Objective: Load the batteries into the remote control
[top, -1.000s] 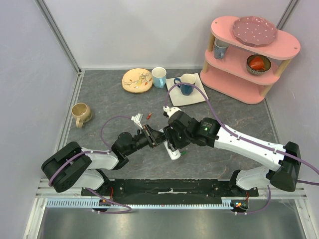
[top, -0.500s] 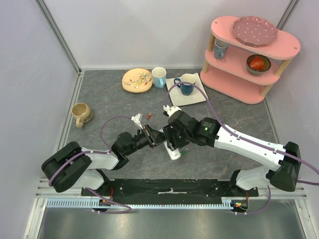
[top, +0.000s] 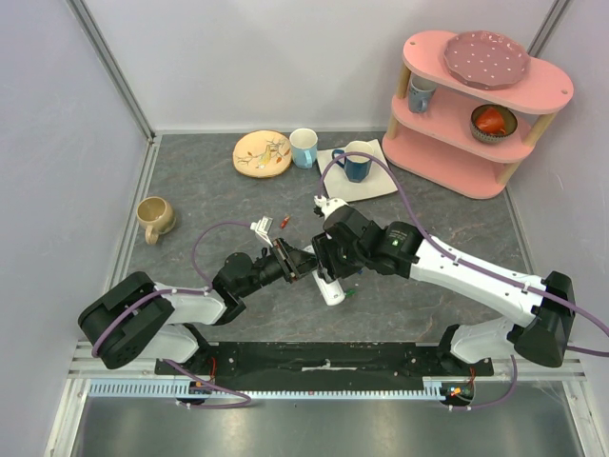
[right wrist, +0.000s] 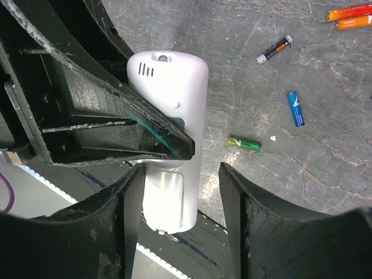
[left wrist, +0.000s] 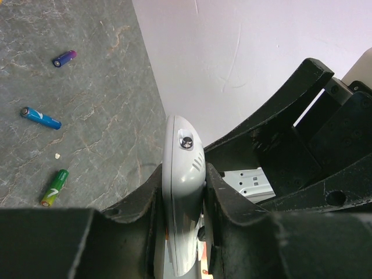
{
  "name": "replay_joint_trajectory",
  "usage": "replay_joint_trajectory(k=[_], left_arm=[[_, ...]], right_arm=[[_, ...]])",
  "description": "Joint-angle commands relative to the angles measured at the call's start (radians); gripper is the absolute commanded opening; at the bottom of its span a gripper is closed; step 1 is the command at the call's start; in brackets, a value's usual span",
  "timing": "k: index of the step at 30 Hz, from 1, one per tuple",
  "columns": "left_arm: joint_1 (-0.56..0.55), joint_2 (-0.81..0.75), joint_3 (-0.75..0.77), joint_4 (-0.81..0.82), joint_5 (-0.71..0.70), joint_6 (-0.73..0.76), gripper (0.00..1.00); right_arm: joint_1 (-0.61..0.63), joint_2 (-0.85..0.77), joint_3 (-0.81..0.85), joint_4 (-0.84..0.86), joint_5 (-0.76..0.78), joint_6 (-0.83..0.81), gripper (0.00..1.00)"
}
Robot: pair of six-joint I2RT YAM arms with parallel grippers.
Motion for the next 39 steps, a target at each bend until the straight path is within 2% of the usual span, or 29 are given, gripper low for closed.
replay_joint_trajectory(k=[1,13,19,24,28,35,39], left_arm=[[-0.007,-0.027,0.010,0.051,0.044,-0.022,0.02],[-0.007,-0.009,0.003,0.057,0.048,-0.023,0.02],[-0.007,0.007,0.004,0.061,0.046,-0.025,0.02],[-0.004,0.010,0.004,0.085,0.054,-0.042,0.02],[0.042,0.005,0.006,0.123,0.110,-0.071,0.02],[0.106,0.008,0.001,0.174,0.210,-0.129,0.02],[0.108,0.023,0.012,0.187,0.236,-0.138,0.02]], right_arm=[[-0.025,-0.023,0.017,0.026,0.046,-0.010,0.61],[-0.037,-0.035,0.043,0.040,0.031,-0.013,0.61],[-0.036,-0.123,0.035,0.049,0.015,-0.007,0.62],[-0.042,-0.294,-0.157,0.202,0.005,0.045,0.63],[-0.065,-0.431,-0.316,0.356,-0.083,0.117,0.72],[-0.123,-0.526,-0.498,0.606,-0.281,0.195,0.76],[-0.137,-0.529,-0.560,0.658,-0.325,0.214,0.77]])
